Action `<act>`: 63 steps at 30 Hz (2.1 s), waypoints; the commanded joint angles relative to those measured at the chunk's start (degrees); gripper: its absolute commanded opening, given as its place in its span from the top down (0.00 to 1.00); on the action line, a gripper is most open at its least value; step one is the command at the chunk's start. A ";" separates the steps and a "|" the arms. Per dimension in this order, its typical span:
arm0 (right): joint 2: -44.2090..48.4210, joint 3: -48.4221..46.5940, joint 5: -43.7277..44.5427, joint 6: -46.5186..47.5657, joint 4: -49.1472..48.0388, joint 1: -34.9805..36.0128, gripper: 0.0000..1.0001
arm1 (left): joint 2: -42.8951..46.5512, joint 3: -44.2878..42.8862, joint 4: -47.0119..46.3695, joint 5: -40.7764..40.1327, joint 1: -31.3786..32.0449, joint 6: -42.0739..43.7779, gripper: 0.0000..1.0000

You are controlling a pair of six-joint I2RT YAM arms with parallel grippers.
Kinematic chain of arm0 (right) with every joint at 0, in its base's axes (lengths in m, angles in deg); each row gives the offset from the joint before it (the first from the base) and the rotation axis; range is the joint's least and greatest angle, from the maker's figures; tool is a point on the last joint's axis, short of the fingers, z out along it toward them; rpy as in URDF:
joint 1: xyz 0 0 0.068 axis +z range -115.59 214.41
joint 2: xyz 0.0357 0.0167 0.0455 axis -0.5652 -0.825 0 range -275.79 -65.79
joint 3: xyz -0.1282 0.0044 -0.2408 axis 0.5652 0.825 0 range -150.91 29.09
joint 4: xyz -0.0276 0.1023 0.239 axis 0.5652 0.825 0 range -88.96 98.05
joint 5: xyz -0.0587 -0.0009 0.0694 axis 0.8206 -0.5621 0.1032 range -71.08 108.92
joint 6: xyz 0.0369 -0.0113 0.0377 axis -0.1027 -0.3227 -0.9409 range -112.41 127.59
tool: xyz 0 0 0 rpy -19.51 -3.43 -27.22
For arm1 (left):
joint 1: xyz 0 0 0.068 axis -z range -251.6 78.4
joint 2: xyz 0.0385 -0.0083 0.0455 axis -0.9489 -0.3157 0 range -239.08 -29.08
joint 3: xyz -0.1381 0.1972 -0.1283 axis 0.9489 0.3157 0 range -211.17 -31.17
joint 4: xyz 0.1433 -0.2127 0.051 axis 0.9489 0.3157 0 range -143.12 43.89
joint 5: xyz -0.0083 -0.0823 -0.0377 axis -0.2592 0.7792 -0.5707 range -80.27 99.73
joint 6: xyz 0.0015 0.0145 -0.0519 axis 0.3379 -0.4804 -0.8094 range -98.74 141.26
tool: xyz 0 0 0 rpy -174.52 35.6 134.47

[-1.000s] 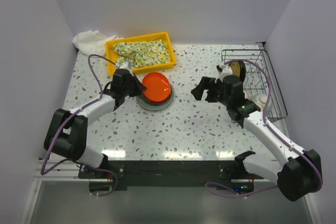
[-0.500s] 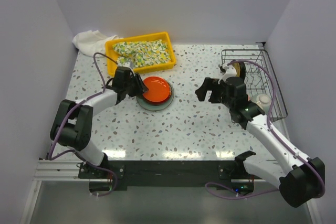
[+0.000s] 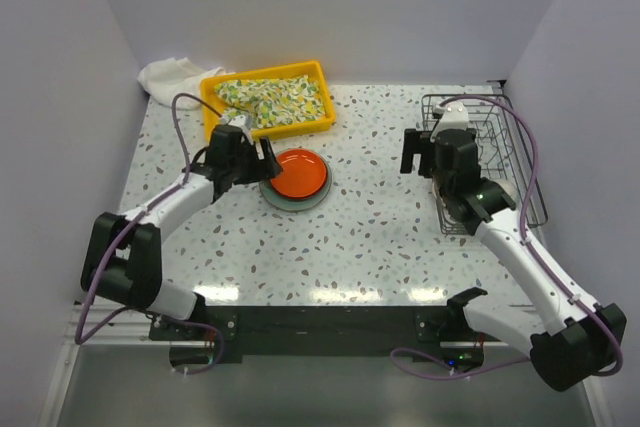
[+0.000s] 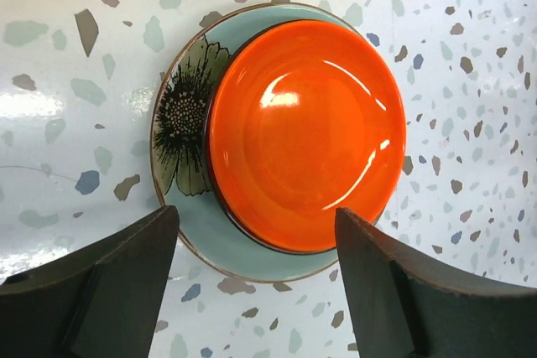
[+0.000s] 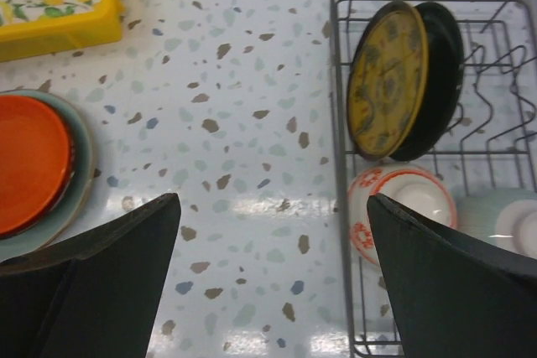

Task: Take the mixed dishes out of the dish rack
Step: Place the plate at the center of the board, then pick up the plate from the dish rack.

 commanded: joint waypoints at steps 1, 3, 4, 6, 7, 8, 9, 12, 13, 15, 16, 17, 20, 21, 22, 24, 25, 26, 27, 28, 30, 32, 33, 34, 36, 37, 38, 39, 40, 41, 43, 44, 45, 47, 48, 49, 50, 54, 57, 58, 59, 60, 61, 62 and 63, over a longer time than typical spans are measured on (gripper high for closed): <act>-1.66 -4.05 10.51 7.96 0.09 -1.95 0.02 | 8.25 -0.16 2.54 -1.70 -0.01 6.89 0.17; -2.98 -4.67 10.43 8.32 0.00 -4.40 0.02 | 12.64 1.07 3.52 -2.49 -0.01 8.83 0.15; -3.42 -5.19 9.47 7.97 -0.08 -5.54 0.02 | 14.31 1.69 4.30 -2.85 -0.01 10.40 0.11; -4.65 -5.90 7.36 7.10 0.00 -10.28 0.03 | 19.75 3.53 5.01 -3.81 -0.01 11.73 0.09; -5.18 -6.42 6.39 6.74 -0.26 -11.69 0.03 | 21.60 4.24 5.80 -4.16 -0.01 12.87 0.08; -5.70 -6.69 6.38 6.74 -0.43 -13.88 0.04 | 25.45 5.72 6.15 -5.12 -0.01 13.23 0.06; -7.27 -7.04 6.03 6.74 -0.61 -14.77 0.04 | 27.49 6.61 6.51 -5.74 -0.01 13.41 0.06; -10.79 -9.24 3.32 4.03 -0.70 -19.17 0.06 | 36.01 10.21 7.91 -8.81 -0.01 12.71 0.00; -11.59 -9.42 2.35 2.62 -1.40 -20.22 0.07 | 38.12 11.09 8.61 -9.43 -0.01 12.36 0.00; -14.39 -10.29 1.03 2.09 -2.02 -22.60 0.10 | 44.62 13.81 9.05 -10.93 -0.01 12.00 0.00; -15.54 -10.64 0.59 1.73 -2.28 -23.21 0.11 | 46.73 14.87 9.23 -11.63 -0.01 11.74 0.00; -16.42 -11.08 0.23 1.82 -2.37 -25.05 0.12 | 50.67 16.53 9.32 -12.86 -0.01 11.65 0.00; -19.41 -12.40 -2.65 2.34 -2.90 -27.95 0.18 | 57.10 19.43 10.20 -15.32 -0.01 11.47 0.00; -20.12 -13.19 -5.11 2.61 -2.90 -28.58 0.20 | 58.43 19.97 10.46 -15.76 -0.01 11.56 0.00; -21.08 -13.37 -6.61 3.31 -3.16 -29.19 0.22 | 59.58 20.41 11.25 -16.03 -0.01 11.91 0.00; -22.05 -13.81 -9.25 4.10 -3.95 -30.07 0.26 | 62.39 21.64 11.34 -16.82 -0.01 12.00 0.00; -22.58 -14.07 -10.13 4.54 -4.04 -30.34 0.29 | 63.01 21.82 10.99 -17.00 -0.01 12.09 0.00; -23.80 -14.51 -11.27 4.80 -4.04 -30.86 0.32 | 63.80 21.82 10.73 -17.00 -0.01 12.26 0.00; -24.34 -15.21 -12.50 4.89 -4.04 -31.13 0.35 | 63.98 21.91 10.03 -17.17 -0.01 12.44 0.00; -24.95 -15.57 -13.82 4.72 -3.87 -31.57 0.38 | 63.90 22.17 9.68 -17.26 -0.01 12.70 0.00; -26.27 -16.79 -15.06 4.81 -3.52 -31.92 0.44 | 62.67 22.17 9.23 -17.35 -0.01 12.97 0.00; -27.58 -17.59 -15.50 5.33 -3.16 -32.18 0.51 | 60.92 21.65 9.67 -16.65 -0.01 13.23 0.00; -27.94 -18.20 -16.02 5.60 -3.07 -32.19 0.54 | 60.47 21.56 9.67 -16.47 -0.10 13.32 0.00; -28.38 -18.47 -16.46 5.86 -2.90 -32.27 0.55 | 60.03 21.56 9.59 -16.30 -0.10 13.32 0.00; -29.96 -19.43 -17.61 5.95 -2.55 -32.27 0.58 | 60.03 21.73 9.32 -16.21 -0.10 13.32 0.00; -30.66 -19.79 -18.13 5.86 -2.11 -32.27 0.58 | 60.11 21.73 9.23 -16.21 -0.10 13.32 0.00; -31.19 -20.14 -19.44 5.69 -2.02 -32.36 0.60 | 60.20 21.73 9.06 -16.21 -0.10 13.32 0.00; -31.89 -20.66 -20.24 5.69 -1.67 -32.27 0.61 | 60.29 21.91 9.06 -16.21 -0.10 13.32 0.00; -32.25 -20.93 -20.60 5.51 -1.75 -32.27 0.61 | 60.20 21.82 8.97 -16.21 -0.10 13.32 0.00; -32.51 -21.02 -20.60 5.51 -1.93 -32.27 0.61 | 60.20 21.82 8.97 -16.30 -0.10 13.32 0.00; -33.74 -21.63 -20.60 5.51 -1.58 -32.27 0.62 | 60.03 21.91 9.06 -16.30 -0.10 13.32 0.00; -34.18 -21.81 -21.73 5.42 -1.32 -32.27 0.62 | 60.03 21.82 8.97 -16.30 -0.10 13.32 0.00; -34.53 -22.25 -21.39 5.51 -1.14 -32.27 0.62 | 60.03 21.82 9.06 -16.30 -0.19 13.32 0.00; -35.68 -22.42 -21.13 5.68 -1.05 -32.19 0.62 | 60.03 21.82 9.06 -16.30 -0.19 13.32 0.00; -35.94 -22.51 -20.87 5.77 -0.96 -32.27 0.62 | 60.03 21.82 8.97 -16.30 -0.19 13.32 0.00; -36.38 -22.60 -20.86 5.86 -1.14 -32.19 0.63 | 59.85 21.91 8.97 -16.30 -0.19 13.32 0.00; -37.08 -22.60 -20.86 5.95 -1.23 -32.19 0.63 | 59.85 21.91 8.97 -16.21 -0.19 13.23 0.00; -38.67 -23.83 -19.81 6.04 0.08 -32.01 0.66 | 59.76 22.00 9.06 -16.12 -0.19 13.32 0.00; -38.76 -24.36 -17.09 5.78 0.79 -31.05 0.71 | 59.76 21.91 9.06 -16.12 -0.19 13.23 0.00; -38.67 -24.45 -16.21 5.69 0.88 -30.43 0.73 | 59.76 22.00 9.06 -16.12 -0.19 13.23 0.00; -38.67 -24.45 -14.29 5.42 0.97 -29.99 0.76 | 59.76 21.91 8.97 -16.12 -0.19 13.23 0.00; -38.49 -24.53 -13.31 5.07 1.06 -29.55 0.77 | 59.68 21.91 8.97 -16.12 -0.19 13.14 0.00; -38.32 -24.54 -12.35 4.98 1.14 -28.68 0.79 | 59.85 22.00 9.06 -16.12 -0.19 13.14 0.00; -38.23 -24.62 -9.90 4.90 1.23 -28.23 0.81 | 59.85 22.00 8.97 -16.12 -0.19 13.14 0.00; -37.97 -24.71 -8.92 4.81 1.41 -27.80 0.83 | 59.76 21.91 9.06 -16.12 -0.19 13.14 0.00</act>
